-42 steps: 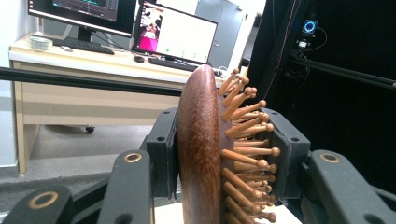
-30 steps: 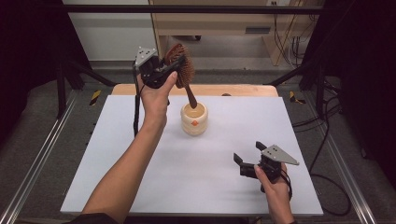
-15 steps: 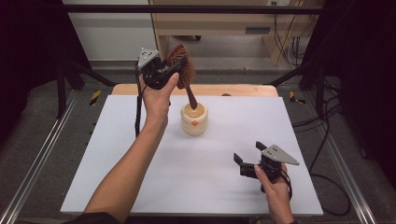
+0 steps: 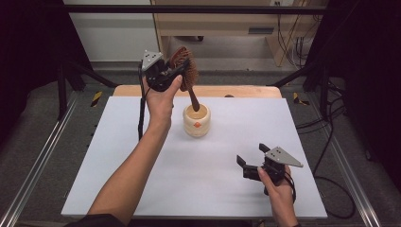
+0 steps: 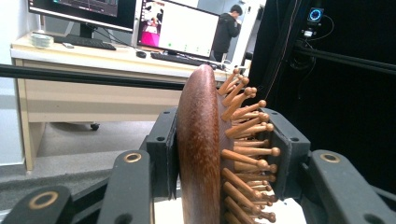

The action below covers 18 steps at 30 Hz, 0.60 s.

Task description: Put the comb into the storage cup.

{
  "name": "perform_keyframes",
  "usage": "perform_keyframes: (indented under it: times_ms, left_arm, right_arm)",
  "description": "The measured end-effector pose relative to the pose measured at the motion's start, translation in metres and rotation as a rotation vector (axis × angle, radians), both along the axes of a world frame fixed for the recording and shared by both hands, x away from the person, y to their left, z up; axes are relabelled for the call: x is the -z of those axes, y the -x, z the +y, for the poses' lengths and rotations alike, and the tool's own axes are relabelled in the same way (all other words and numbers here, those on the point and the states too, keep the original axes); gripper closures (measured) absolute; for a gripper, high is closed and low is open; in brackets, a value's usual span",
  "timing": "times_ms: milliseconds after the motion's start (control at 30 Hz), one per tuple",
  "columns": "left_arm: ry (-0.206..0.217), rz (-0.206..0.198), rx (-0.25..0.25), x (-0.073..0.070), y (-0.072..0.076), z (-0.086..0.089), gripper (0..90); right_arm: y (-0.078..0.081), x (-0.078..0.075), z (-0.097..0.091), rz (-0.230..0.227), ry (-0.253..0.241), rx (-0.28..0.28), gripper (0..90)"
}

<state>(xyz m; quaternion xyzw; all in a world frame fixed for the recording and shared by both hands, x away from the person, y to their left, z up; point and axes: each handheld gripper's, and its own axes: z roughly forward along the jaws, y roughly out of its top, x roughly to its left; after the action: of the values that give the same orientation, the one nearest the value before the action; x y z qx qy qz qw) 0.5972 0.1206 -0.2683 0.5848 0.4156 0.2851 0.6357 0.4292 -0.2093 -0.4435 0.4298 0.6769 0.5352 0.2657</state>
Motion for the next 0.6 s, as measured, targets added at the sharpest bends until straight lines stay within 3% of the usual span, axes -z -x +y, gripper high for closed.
perform_keyframes:
  times_ms: [600]
  left_arm:
    - [-0.012, 0.029, 0.014, 0.014, -0.002, -0.008, 52.1]
  right_arm:
    - [0.0, 0.0, -0.001, -0.002, -0.003, 0.002, 3.2]
